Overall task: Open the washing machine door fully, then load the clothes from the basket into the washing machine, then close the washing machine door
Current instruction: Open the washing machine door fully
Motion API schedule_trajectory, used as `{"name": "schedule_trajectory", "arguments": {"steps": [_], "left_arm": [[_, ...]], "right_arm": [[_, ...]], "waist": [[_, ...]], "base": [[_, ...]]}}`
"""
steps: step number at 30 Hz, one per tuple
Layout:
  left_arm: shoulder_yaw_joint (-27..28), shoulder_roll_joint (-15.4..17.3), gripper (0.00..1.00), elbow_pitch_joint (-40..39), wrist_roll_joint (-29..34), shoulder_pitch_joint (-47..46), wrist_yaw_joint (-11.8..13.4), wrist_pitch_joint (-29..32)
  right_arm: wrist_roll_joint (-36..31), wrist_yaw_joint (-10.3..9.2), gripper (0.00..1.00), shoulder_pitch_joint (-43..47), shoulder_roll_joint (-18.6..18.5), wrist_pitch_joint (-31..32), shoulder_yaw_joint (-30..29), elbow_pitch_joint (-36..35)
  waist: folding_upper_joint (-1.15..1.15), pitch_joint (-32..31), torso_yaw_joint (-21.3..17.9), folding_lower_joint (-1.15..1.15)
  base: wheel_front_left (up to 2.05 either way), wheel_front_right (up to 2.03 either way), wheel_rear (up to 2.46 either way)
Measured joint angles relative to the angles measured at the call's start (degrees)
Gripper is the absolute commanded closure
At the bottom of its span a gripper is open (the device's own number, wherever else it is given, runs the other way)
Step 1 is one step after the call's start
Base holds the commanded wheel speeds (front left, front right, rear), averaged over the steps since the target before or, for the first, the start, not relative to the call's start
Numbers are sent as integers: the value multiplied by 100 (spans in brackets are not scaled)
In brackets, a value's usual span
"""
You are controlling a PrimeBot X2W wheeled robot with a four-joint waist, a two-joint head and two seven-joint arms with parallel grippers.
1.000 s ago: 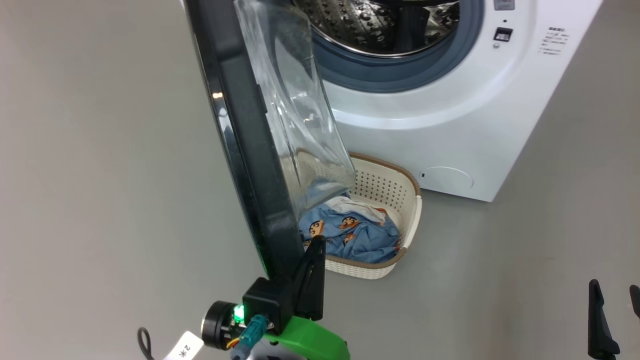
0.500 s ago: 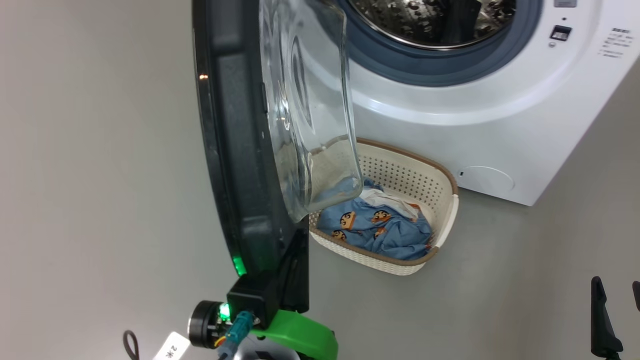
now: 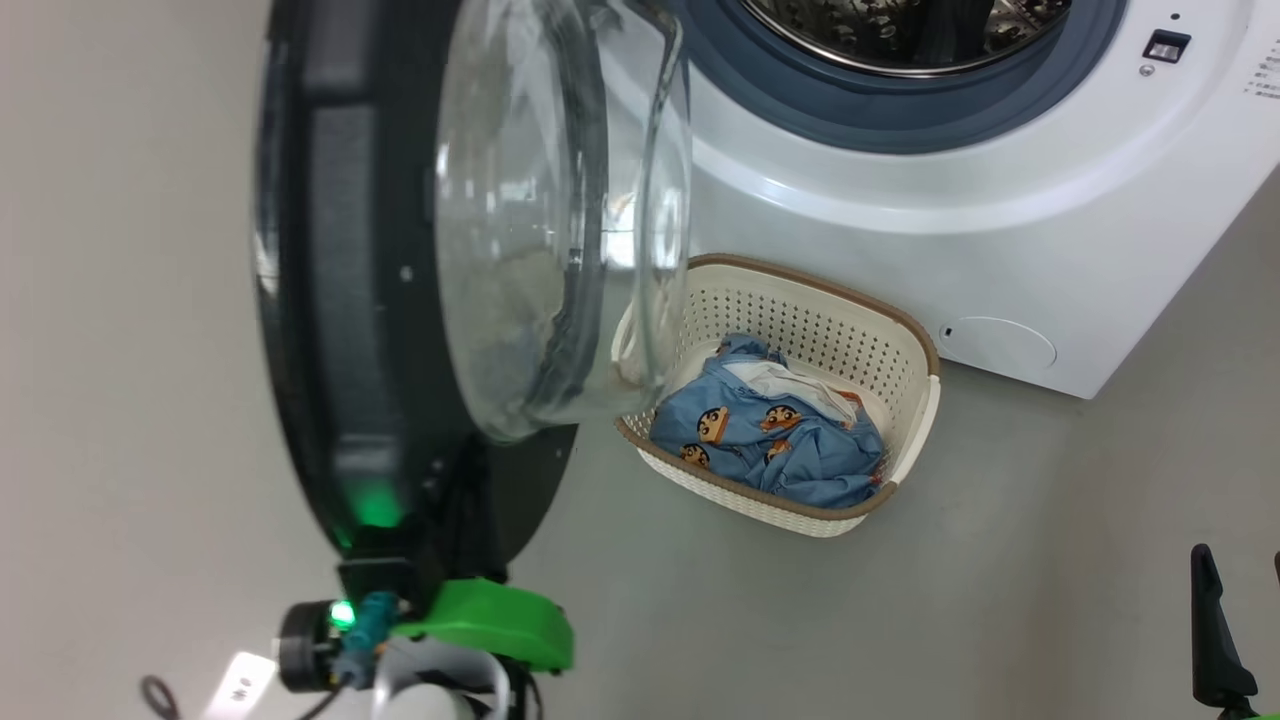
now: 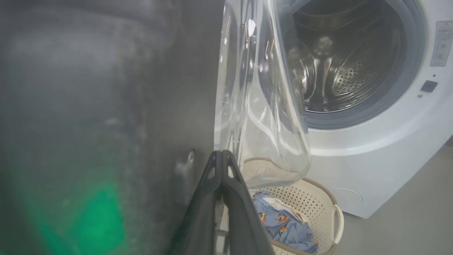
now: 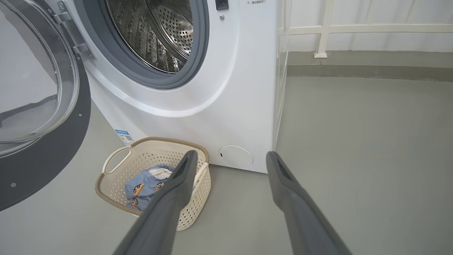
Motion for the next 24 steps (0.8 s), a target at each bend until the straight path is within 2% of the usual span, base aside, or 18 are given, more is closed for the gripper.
{"name": "schedule_trajectory", "arguments": {"steps": [9, 18, 24], "left_arm": [[828, 176, 100, 244, -101, -64, 43, -48], [1863, 212, 100, 486, -81, -369, 42, -66], [2441, 186, 100, 587, 45, -423, -66, -68]], "right_arm": [[3, 0, 0, -18, -51, -1, 25, 1], [12, 0, 0, -120, -148, 0, 49, -4], [31, 0, 0, -120, -172, -1, 49, -2]], "waist": [[0, 97, -130, 0], [0, 243, -260, 0], [0, 286, -313, 0]], "base": [[0, 0, 0], [0, 0, 0], [0, 0, 0]]}}
